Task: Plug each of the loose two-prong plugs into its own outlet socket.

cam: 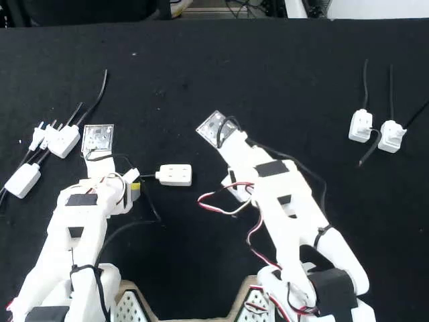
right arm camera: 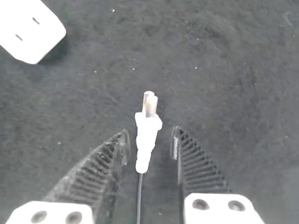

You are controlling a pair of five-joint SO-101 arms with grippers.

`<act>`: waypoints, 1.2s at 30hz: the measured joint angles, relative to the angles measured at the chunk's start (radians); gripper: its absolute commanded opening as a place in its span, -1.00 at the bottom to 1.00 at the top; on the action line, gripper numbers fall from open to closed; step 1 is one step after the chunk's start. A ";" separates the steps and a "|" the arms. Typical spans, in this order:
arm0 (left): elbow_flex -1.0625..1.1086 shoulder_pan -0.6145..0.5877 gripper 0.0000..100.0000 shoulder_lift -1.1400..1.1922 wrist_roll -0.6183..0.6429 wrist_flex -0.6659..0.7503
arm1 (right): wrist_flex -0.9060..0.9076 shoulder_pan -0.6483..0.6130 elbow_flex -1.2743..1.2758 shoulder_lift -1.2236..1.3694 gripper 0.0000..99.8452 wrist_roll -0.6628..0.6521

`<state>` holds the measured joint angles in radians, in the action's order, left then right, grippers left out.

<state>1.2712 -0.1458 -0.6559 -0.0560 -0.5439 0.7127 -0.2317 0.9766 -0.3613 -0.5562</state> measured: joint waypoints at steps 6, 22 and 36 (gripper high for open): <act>0.000 0.000 -0.52 0.000 0.000 0.000 | -0.103 0.000 0.066 0.000 -0.70 0.000; 0.000 0.000 -0.52 0.000 0.000 0.000 | -0.141 0.000 0.014 0.186 -0.70 0.000; 0.000 0.000 -0.52 0.000 0.000 0.000 | -0.141 0.040 0.006 0.193 -0.85 0.000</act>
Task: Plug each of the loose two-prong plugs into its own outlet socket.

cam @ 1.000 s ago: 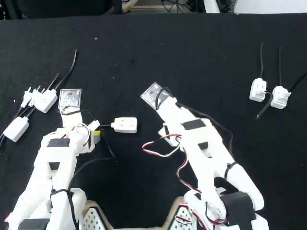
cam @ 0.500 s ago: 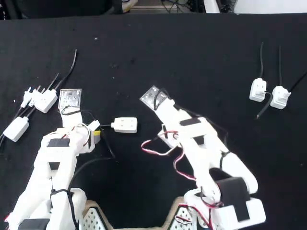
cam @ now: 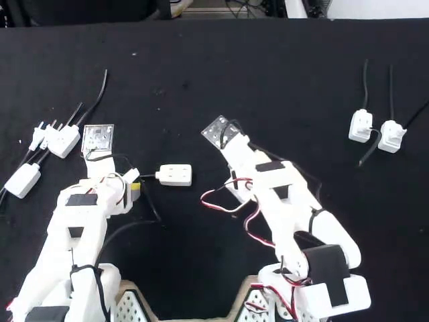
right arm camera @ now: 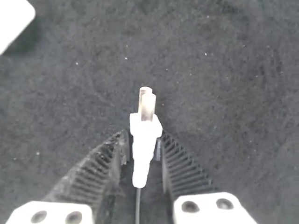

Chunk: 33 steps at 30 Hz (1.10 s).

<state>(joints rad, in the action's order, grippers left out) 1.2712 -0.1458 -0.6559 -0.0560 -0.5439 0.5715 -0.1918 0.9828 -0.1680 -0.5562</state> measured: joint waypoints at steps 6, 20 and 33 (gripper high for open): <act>0.000 0.000 -0.52 0.000 0.000 0.000 | 0.000 0.003 0.000 0.000 -0.98 0.032; 0.000 0.000 -0.52 0.000 0.000 0.000 | 0.002 0.068 0.000 -0.071 -0.98 0.044; 0.000 0.000 -0.52 0.000 0.000 0.000 | 0.230 -0.203 0.060 -0.540 -0.98 0.041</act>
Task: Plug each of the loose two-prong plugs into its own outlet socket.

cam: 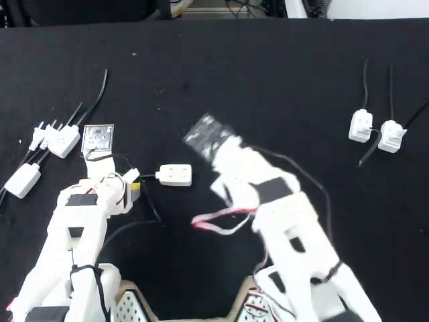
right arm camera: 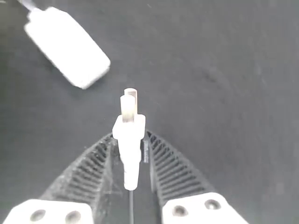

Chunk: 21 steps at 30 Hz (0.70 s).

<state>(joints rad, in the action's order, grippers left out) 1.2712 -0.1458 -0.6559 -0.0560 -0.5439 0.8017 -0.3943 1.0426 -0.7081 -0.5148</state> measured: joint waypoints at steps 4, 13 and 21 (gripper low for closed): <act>0.000 0.000 -0.52 0.000 0.000 0.000 | -0.054 -0.095 0.003 -0.020 -0.98 0.005; 0.014 0.000 -0.52 0.000 0.000 0.000 | -0.189 -0.103 0.038 0.052 -0.98 0.281; 0.017 0.000 -0.52 0.000 0.000 0.000 | -0.394 -0.103 0.227 0.043 -0.98 0.304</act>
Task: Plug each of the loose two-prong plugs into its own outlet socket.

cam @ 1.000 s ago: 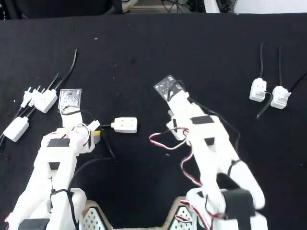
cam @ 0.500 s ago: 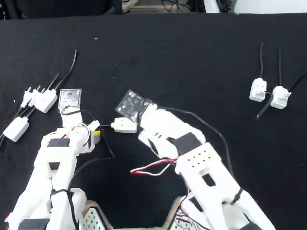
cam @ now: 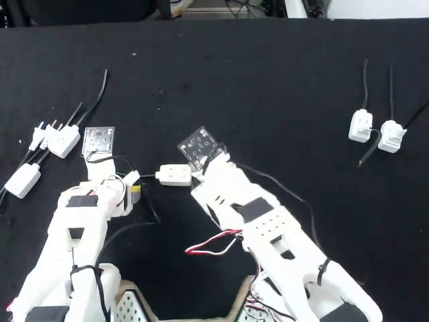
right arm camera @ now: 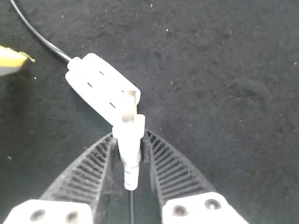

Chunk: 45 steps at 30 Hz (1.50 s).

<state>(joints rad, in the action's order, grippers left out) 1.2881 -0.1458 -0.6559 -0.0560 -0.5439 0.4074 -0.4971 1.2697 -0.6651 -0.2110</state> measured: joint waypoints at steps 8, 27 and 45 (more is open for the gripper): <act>-0.089 -0.057 -0.52 0.000 0.000 -0.044 | -0.015 0.000 0.084 -0.120 -0.98 0.000; -0.479 0.069 -0.52 0.000 0.000 -0.324 | -0.104 -0.002 0.152 -0.143 -0.98 0.003; -0.170 0.141 -0.52 -0.264 0.114 -0.169 | -0.213 -0.199 0.196 -0.143 -0.98 0.011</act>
<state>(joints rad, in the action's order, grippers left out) 1.1178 -0.0046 -0.9198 0.0575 -0.7127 0.1941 -0.6966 1.4661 -0.8078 -0.2002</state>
